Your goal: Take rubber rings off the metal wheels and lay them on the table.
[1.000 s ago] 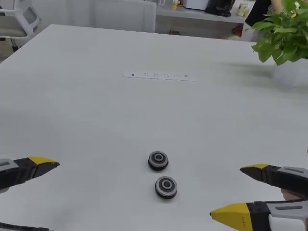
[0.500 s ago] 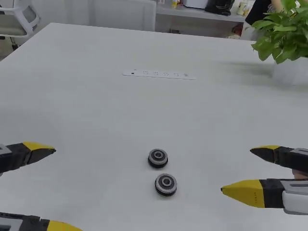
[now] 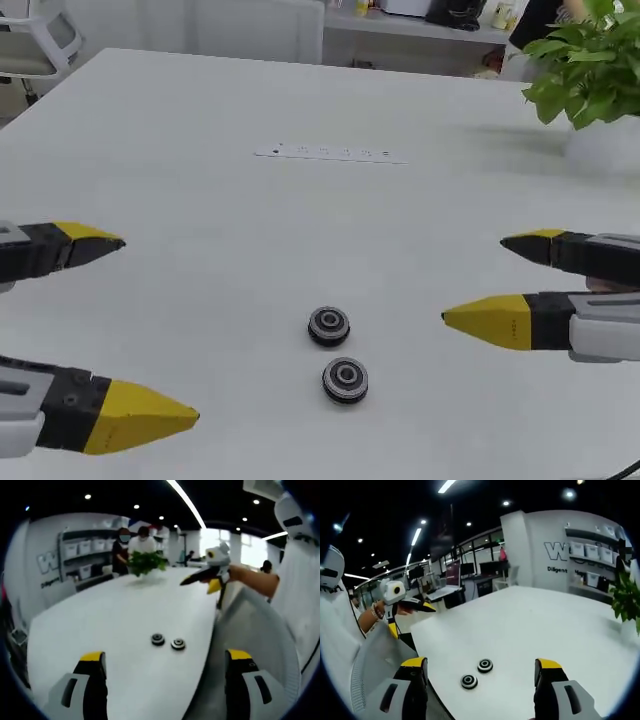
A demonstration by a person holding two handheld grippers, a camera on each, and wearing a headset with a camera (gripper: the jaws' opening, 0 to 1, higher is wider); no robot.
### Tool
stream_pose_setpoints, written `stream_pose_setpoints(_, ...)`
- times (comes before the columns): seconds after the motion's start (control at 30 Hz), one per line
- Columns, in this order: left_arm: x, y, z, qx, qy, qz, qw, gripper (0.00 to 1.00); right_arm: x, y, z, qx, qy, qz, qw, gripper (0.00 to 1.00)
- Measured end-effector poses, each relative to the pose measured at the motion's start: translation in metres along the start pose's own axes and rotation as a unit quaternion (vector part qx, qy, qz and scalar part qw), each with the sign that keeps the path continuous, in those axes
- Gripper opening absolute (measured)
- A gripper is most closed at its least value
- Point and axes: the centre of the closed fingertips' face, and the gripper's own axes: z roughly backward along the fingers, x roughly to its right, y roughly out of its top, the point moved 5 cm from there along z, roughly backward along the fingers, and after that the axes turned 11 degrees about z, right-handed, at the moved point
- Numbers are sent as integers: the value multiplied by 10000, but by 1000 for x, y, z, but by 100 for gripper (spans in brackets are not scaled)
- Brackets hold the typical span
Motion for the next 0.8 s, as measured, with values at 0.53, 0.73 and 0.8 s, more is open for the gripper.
stream_pose_setpoints(0.53,-5,51,-37,419,-496,-663,9957,95,11,31,-46,310,489,577,9967,80)
stream_pose_setpoints(0.73,-1,66,-59,800,-924,-734,9898,91,14,30,-63,364,759,881,9926,72)
stream_pose_setpoints(0.8,1,69,-67,892,-1054,-850,9868,89,15,27,-68,373,828,971,9911,68)
